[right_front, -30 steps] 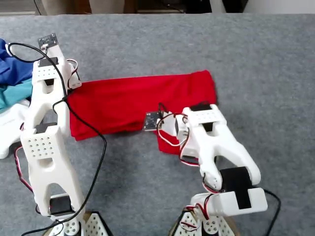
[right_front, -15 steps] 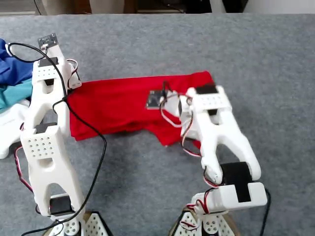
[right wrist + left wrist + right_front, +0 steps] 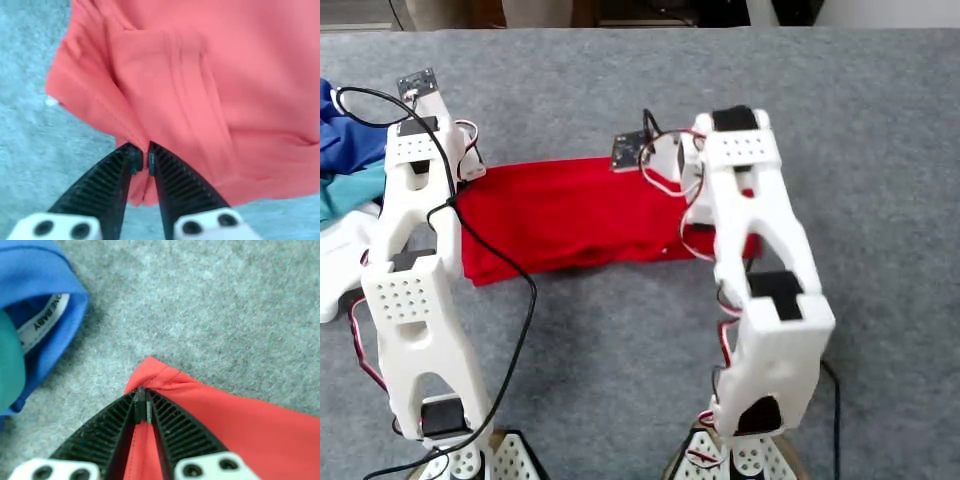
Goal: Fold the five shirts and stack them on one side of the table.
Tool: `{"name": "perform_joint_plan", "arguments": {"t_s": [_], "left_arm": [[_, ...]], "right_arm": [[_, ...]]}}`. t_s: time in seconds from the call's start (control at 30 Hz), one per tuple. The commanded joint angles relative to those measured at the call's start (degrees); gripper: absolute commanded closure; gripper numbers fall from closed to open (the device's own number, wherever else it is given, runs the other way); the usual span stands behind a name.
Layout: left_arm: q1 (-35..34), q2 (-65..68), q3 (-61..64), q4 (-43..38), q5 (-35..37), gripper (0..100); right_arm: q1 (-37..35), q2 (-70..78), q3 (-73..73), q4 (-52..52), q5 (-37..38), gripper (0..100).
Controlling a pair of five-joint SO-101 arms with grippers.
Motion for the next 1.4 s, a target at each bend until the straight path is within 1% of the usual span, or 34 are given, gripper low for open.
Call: {"name": "perform_joint_plan", "arguments": {"t_s": [0.0,0.23,0.5,0.67,0.9,0.97,1.07,1.17,1.23,1.37], "left_arm": [[0.1,-0.7,-2.3,0.5,-0.6,98],[0.1,-0.7,-2.3,0.5,-0.6,98],[0.2,-0.7,-2.3,0.5,-0.6,98],[0.2,-0.7,-2.3,0.5,-0.6,98],[0.5,-0.7,-2.3,0.5,-0.6,98],[0.8,-0.7,-2.3,0.8,-0.7,98],[0.8,-0.7,-2.3,0.8,-0.7,98],[0.8,-0.7,-2.3,0.8,-0.7,98],[0.8,-0.7,-2.3,0.8,-0.7,98],[0.8,-0.7,-2.3,0.8,-0.7,98]], "right_arm": [[0.7,4.0,-10.9,3.5,2.3,99.5],[-0.3,9.5,-21.6,4.8,6.9,99.4],[-1.7,11.3,-23.3,4.3,9.3,99.4],[-1.9,13.3,-22.9,-0.8,10.8,99.4],[-2.0,23.3,-23.3,-8.7,11.3,99.3],[-2.0,24.6,-23.3,-9.3,11.1,96.5],[-1.6,24.7,-23.4,-9.4,10.6,84.8],[-1.3,24.7,-23.7,-12.2,7.6,74.2],[-0.9,24.7,-23.7,-14.2,6.1,71.6],[0.0,24.7,-23.7,-17.4,2.7,72.2]]}}
